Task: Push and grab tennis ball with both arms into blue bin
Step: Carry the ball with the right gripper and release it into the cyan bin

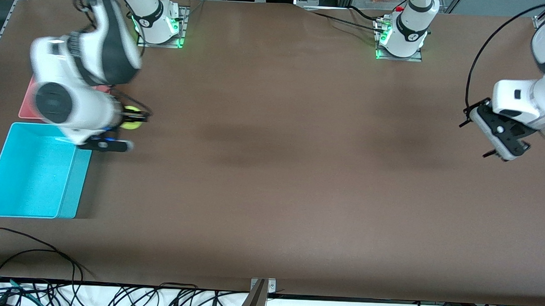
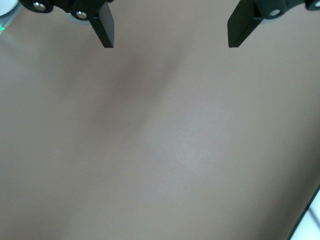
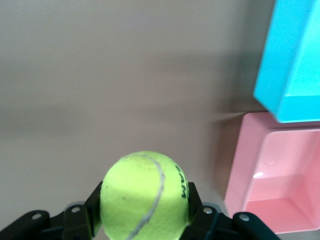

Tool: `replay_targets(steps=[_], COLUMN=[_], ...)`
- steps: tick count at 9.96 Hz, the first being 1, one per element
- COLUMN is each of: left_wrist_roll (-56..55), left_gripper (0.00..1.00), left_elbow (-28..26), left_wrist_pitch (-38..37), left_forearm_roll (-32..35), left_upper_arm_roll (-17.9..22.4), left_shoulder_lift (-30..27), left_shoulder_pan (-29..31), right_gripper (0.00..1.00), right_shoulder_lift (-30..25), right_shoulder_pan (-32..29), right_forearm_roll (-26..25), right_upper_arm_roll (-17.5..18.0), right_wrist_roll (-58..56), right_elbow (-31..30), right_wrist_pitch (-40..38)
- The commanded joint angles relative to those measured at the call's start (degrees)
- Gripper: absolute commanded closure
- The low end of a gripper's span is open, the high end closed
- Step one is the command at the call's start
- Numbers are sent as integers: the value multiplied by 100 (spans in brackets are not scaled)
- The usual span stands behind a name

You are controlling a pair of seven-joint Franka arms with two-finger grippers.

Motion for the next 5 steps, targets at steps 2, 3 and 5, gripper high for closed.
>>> replay_targets(steps=[2, 3, 5], left_wrist_roll=[-1863, -2636, -3842], left_gripper=[0, 0, 0], left_elbow=[168, 255, 703], left_wrist_pitch=[-944, -1207, -1508], left_forearm_roll=[148, 157, 105], left_upper_arm_roll=[349, 331, 331], left_shoulder_lift=[-793, -882, -848], left_shoulder_pan=[-325, -464, -615], right_gripper=[68, 70, 69], right_shoulder_lift=[-153, -126, 31], right_shoulder_pan=[21, 21, -301], right_forearm_roll=[520, 583, 593], right_upper_arm_roll=[-1515, -1841, -2047], right_wrist_roll=[-2153, -2646, -3175], right_elbow=[-33, -59, -216], right_wrist_pitch=[38, 134, 572])
